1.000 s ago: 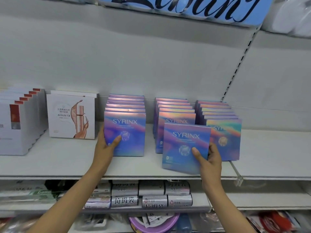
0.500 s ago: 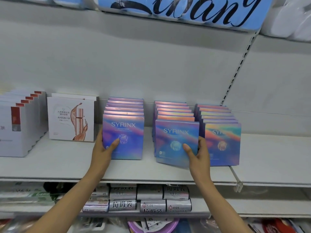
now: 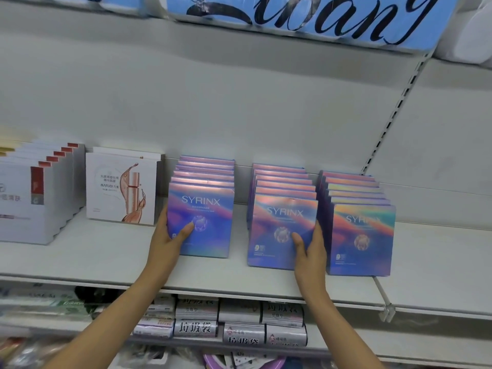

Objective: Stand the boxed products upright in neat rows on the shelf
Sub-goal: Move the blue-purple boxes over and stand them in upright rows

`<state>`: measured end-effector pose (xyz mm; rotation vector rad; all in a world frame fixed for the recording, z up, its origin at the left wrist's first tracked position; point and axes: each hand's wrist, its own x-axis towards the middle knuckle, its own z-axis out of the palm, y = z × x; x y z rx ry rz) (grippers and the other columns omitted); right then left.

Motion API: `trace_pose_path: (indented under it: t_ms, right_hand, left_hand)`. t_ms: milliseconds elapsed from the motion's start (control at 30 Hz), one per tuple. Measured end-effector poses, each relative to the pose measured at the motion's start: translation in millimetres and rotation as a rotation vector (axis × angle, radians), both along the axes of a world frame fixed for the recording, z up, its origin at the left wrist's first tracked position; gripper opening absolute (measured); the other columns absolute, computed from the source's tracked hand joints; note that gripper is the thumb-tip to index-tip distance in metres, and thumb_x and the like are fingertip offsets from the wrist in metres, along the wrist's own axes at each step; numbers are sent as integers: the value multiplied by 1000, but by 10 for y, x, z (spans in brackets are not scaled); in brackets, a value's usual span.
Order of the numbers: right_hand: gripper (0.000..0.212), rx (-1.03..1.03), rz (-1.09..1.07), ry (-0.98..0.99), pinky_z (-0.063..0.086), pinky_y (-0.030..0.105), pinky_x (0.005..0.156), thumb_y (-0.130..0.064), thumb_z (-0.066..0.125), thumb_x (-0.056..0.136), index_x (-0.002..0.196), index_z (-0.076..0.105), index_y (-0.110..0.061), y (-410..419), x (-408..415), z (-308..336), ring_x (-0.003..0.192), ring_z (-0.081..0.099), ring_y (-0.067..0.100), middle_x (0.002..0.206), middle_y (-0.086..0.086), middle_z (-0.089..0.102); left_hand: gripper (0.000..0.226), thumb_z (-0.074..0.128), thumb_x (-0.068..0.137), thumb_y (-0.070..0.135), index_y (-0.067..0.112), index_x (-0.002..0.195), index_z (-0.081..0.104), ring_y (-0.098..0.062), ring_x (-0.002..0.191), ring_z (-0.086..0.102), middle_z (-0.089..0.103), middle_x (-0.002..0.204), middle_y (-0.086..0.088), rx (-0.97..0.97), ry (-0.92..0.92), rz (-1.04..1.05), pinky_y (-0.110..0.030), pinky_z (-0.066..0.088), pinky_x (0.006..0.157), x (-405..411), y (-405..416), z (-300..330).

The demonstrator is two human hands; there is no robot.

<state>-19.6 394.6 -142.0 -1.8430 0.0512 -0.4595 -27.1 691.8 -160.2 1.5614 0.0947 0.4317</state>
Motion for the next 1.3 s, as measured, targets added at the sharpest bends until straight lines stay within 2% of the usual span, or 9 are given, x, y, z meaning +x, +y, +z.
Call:
trace_pose_path:
  t_ms: [100, 167, 267, 333, 500, 667, 767, 933, 1300]
  right_hand:
    - [50, 38, -2, 8, 24, -13, 79, -17, 51, 103, 149, 33, -12, -20, 3, 21, 113, 39, -8, 126, -18, 41]
    - [51, -3, -18, 11, 27, -10, 88, -21, 52, 103, 150, 35, -9, -10, 12, 11, 116, 42, -6, 134, -12, 47]
    - [54, -60, -32, 34, 38, 25, 113, -32, 52, 102, 150, 37, -10, -31, -8, 6, 128, 49, 12, 142, 1, 52]
    - [55, -136, -14, 46, 40, 40, 114, -33, 55, 101, 149, 38, -13, -65, -42, 86, 129, 50, 15, 143, 3, 53]
    - [66, -369, -25, -40, 32, 29, 115, -21, 60, 99, 157, 28, -13, -251, -331, 350, 144, 36, 17, 159, 1, 37]
    - [50, -416, 90, -139, 37, 14, 104, -23, 68, 95, 142, 51, -19, -487, -787, 530, 129, 50, 1, 142, -13, 55]
    - [41, -442, 145, -113, 44, 21, 103, -26, 68, 94, 134, 58, -21, -625, -1054, 597, 122, 56, 1, 131, -14, 63]
    - [36, -421, 115, -88, 47, 30, 104, -33, 68, 91, 126, 64, -23, -942, -1404, 670, 118, 60, 2, 124, -15, 67]
    - [42, -400, 68, -90, 47, 38, 106, -30, 77, 87, 126, 64, -23, -2170, -1791, 702, 121, 60, 12, 124, -12, 66]
  left_hand:
    - [67, 72, 81, 48, 35, 141, 48, -9, 116, 65, 65, 126, 14, 11, -9, 10, -33, 60, 89, -8, 2, 3]
    - [70, 73, 77, 55, 38, 140, 47, -6, 115, 65, 65, 124, 19, 44, -21, 26, -37, 60, 90, -38, 5, 17]
    - [76, 81, 80, 47, 36, 145, 43, -3, 120, 61, 61, 130, 22, 105, -46, 97, -37, 59, 91, -107, -8, 76]
    - [80, 84, 81, 34, 31, 147, 40, -8, 130, 54, 53, 143, 13, 196, -84, 198, -39, 54, 100, -155, 4, 123]
    - [56, 75, 90, 15, 18, 142, 52, -10, 137, 45, 50, 147, 5, 513, -341, 208, -36, 40, 115, -366, -88, 202]
    - [37, 65, 91, 39, 28, 126, 64, -5, 121, 59, 62, 128, 19, 581, -371, -241, -29, 44, 106, -569, -493, 447]
    - [37, 75, 88, 29, 30, 125, 66, -1, 117, 58, 61, 128, 24, 567, -353, -445, -17, 42, 102, -594, -858, 567]
    - [44, 81, 86, 22, 36, 124, 64, -9, 118, 61, 65, 127, 17, 543, -292, -711, -27, 45, 105, -590, -1429, 691]
    - [41, 80, 84, 38, 34, 122, 65, -9, 120, 61, 66, 126, 16, 544, -355, -817, -38, 48, 107, -703, -2785, 790]
